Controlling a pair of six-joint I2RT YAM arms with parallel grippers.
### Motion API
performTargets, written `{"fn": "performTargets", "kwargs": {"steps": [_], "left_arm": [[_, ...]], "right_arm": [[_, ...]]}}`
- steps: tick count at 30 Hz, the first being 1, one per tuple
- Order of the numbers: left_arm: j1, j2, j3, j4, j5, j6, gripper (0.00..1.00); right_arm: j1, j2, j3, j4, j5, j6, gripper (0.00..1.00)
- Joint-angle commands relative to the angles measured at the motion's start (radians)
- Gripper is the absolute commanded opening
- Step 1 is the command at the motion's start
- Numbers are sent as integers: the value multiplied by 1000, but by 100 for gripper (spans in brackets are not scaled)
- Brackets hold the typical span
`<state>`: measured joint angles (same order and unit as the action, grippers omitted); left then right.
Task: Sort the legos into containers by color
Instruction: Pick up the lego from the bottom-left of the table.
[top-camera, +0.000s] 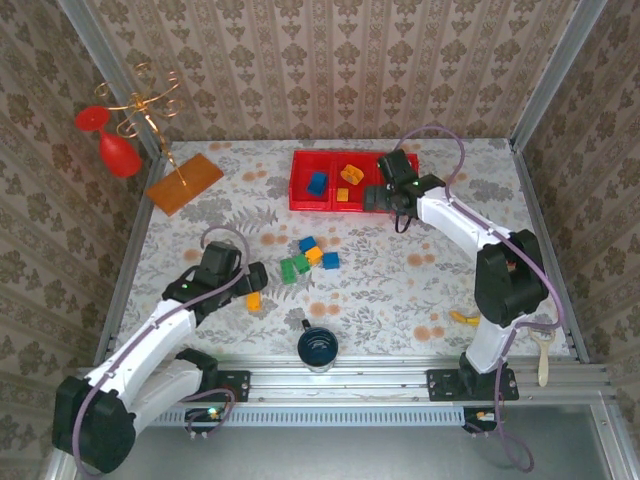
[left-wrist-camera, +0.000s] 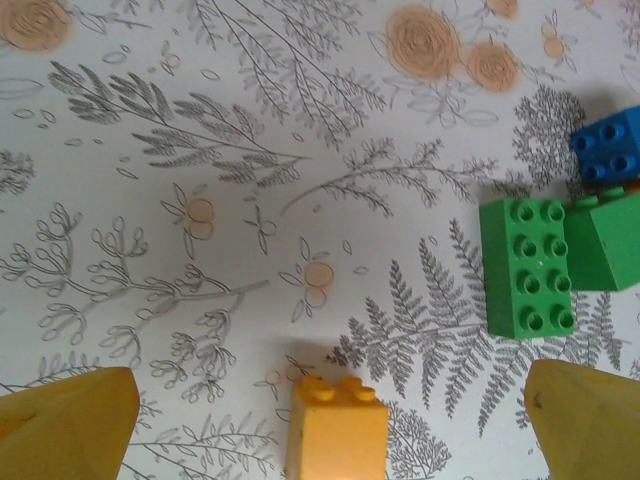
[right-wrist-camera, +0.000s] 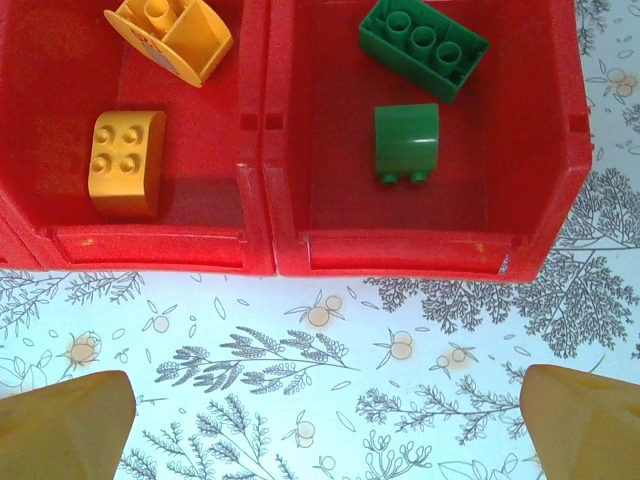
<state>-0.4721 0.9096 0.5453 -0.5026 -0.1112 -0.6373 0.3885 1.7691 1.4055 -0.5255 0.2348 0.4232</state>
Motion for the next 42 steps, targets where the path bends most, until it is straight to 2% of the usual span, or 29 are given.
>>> {"fn": "performTargets", "kwargs": {"steps": [1, 8, 13, 18, 28, 42], "left_arm": [[-58, 21, 25, -69, -32, -58, 100], [-157, 93, 15, -86, -39, -93, 100], [-184, 158, 26, -79, -92, -82, 96], [-189, 211, 37, -54, -128, -64, 89], [-188, 325, 53, 7, -101, -47, 76], [-183, 385, 18, 40, -92, -76, 62]], "right_arm": [[13, -47, -25, -7, 56, 49, 100], [21, -62, -62, -7, 74, 80, 100], [24, -60, -69, -7, 74, 94, 100], [26, -64, -69, -7, 81, 97, 100], [26, -62, -62, -35, 98, 112, 100], [26, -59, -56, -41, 103, 126, 100]]}}
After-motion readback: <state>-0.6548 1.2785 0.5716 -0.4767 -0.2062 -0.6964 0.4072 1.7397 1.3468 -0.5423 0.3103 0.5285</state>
